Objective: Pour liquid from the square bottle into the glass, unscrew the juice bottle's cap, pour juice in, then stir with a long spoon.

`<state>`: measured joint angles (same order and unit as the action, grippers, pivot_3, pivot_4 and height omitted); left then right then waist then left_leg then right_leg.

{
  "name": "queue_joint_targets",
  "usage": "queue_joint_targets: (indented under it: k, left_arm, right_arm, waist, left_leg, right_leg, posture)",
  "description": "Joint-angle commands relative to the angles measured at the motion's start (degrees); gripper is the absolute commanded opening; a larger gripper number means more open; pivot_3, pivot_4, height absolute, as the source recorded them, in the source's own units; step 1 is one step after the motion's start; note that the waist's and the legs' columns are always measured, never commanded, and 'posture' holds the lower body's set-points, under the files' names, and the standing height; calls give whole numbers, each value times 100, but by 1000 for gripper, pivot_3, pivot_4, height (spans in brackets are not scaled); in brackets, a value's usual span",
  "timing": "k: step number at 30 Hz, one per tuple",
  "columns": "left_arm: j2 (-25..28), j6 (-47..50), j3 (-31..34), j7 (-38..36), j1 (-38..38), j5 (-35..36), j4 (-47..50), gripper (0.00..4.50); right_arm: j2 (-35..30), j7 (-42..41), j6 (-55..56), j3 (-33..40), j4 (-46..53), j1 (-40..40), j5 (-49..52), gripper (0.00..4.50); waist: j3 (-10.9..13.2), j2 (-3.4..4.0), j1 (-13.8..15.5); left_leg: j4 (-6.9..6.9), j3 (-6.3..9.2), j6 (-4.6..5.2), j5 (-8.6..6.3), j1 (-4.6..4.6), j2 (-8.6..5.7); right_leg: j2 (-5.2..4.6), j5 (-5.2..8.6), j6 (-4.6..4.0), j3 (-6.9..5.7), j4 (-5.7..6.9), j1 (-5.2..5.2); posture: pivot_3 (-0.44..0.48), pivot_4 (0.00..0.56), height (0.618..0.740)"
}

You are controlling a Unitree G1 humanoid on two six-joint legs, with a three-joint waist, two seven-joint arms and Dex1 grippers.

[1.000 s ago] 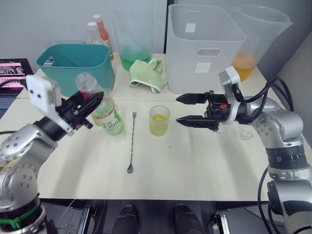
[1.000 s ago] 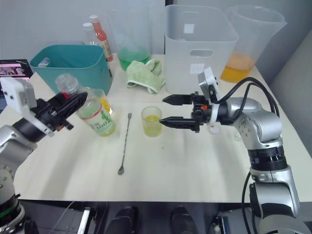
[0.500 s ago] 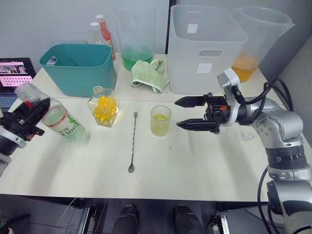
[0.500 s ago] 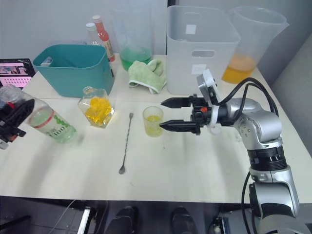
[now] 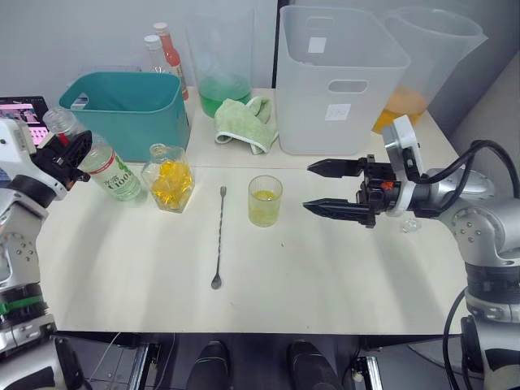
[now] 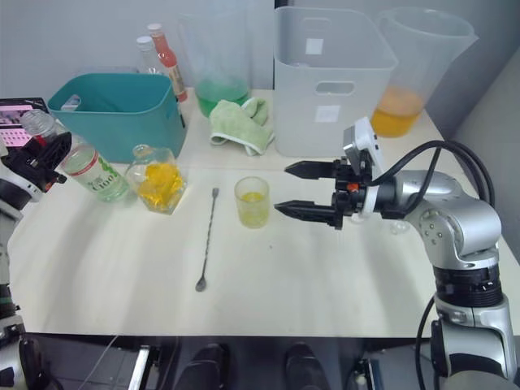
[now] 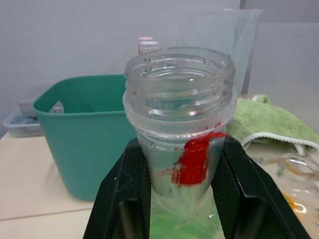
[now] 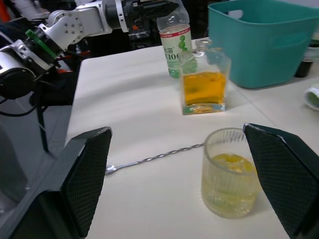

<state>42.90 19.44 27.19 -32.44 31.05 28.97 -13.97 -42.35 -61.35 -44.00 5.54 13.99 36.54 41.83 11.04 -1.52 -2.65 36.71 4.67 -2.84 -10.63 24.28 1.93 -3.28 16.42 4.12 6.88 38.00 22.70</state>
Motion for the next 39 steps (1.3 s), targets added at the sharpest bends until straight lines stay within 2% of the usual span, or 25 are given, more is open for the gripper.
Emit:
queue_joint_targets:
  k: [1, 7, 15, 17, 24, 32, 39]
  left_arm:
    - [18, -502, -146, -138, 442, -235, -513, 1239]
    - [-11, -574, -387, -166, 765, -437, -1249, 1239]
    - [-52, -521, -402, -168, 789, -474, -1430, 1239]
    - [-52, -534, -360, -137, 753, -462, -1381, 2154]
    - [-98, -518, -92, 25, 735, -241, -875, 4427]
    - [-127, -494, 266, -94, 837, 309, -131, 4470]
    - [195, -245, 151, -133, 1378, 522, 592, 4470]
  right_arm:
    - [-141, 282, -6, 418, 375, -118, 141, 4472]
    - [-261, 527, -75, 660, 660, -437, 242, 4472]
    - [-339, 668, -101, 715, 778, -564, 400, 4472]
    - [-360, 663, -111, 713, 769, -567, 424, 4500]
    - [-308, 622, -62, 559, 688, -478, 477, 4500]
    - [-279, 481, 62, 393, 449, -309, 407, 4500]
    - [-277, 309, 134, 300, 203, -115, 378, 4500]
  waist:
    - [0, 0, 10]
    - [0, -1, -4]
    - [-1, -1, 6]
    - [-1, -1, 6]
    - [-1, -1, 7]
    - [-1, -1, 5]
    - [1, -4, 10]
  left_leg:
    - [0, 0, 0, 0, 0, 0]
    - [0, 0, 0, 0, 1, -1]
    - [0, 1, 0, 0, -3, -1]
    - [0, 1, 0, 0, -4, -1]
    - [1, 1, 0, 0, -3, 0]
    - [1, 1, 0, 0, -4, -1]
    - [2, 1, 0, 1, -1, -1]
  right_leg:
    - [-1, 0, 0, 0, 0, -1]
    - [-1, 0, 1, 0, 2, 0]
    - [-1, 0, 1, 0, 6, -3]
    - [-1, 0, 1, 0, 5, -4]
    - [-1, 0, 1, -1, 4, -5]
    - [-2, 0, 1, 0, 4, -6]
    - [-1, 0, 1, -2, 1, -6]
  posture:
    - [0, 150, 740]
    - [0, 150, 740]
    - [0, 150, 740]
    - [0, 150, 740]
    - [0, 150, 740]
    - [0, 150, 740]
    - [0, 150, 740]
